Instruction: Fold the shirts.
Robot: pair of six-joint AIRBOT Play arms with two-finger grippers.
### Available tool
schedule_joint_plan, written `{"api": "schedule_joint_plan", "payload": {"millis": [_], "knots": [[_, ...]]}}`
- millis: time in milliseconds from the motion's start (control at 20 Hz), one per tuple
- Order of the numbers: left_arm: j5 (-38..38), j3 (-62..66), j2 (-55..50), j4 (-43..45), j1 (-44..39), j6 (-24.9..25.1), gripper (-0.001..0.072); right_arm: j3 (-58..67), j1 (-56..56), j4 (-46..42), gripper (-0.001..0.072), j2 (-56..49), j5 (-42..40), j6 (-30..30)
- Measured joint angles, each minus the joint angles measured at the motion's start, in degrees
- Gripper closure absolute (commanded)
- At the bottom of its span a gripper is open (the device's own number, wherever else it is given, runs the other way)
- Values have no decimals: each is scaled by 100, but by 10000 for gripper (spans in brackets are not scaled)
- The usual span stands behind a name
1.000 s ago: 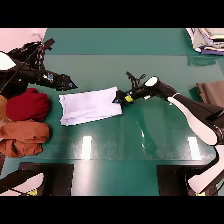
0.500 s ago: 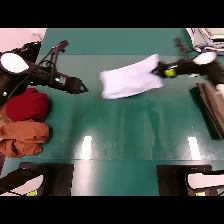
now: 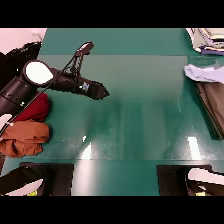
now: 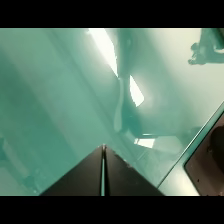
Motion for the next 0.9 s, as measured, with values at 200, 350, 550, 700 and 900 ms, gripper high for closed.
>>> {"api": "schedule_joint_plan", "payload": {"millis": [200,350,550,700,900], "knots": [[66,0,0,11,-96,-162,682,221,-356,409,701,-39,-302,-166],[87,0,0,20,-122,-205,682,831,-450,546,701,-68,-227,-345],[92,0,0,24,-133,-223,682,1676,-562,356,701,-76,299,-466],[90,0,-2,26,-133,-227,682,1921,-743,214,701,-52,817,-492],[26,0,-7,28,-133,-232,682,1541,-1119,116,701,199,1421,-509]]}}
